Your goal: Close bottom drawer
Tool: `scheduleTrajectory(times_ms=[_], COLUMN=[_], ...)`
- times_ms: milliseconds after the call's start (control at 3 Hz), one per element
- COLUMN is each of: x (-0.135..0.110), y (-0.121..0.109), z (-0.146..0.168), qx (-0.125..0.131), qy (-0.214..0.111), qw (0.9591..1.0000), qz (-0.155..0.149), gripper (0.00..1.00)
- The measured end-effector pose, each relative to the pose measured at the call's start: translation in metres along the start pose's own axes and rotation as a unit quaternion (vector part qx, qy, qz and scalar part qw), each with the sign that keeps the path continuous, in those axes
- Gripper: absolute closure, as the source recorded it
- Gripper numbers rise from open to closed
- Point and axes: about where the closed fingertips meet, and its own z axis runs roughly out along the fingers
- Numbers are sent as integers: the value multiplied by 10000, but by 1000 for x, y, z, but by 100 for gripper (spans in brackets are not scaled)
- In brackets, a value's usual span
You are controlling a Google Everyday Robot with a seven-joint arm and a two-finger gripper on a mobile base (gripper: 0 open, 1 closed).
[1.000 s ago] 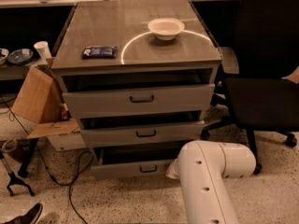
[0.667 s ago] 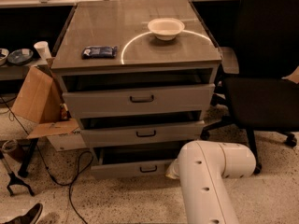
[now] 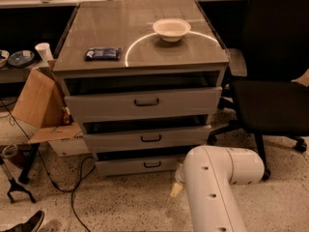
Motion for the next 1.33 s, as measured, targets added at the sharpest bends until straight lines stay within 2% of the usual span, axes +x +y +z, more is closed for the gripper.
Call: scheduleTrajectory(times_ms=[333, 1000, 1333], x=[0, -16, -21], y=[0, 1, -3], z=[0, -12, -16], qx=[-1, -203, -196], qy=[-1, -369, -438], qw=[10000, 9975, 9967], qz=[-1, -565, -658], gripper=[0, 0, 0])
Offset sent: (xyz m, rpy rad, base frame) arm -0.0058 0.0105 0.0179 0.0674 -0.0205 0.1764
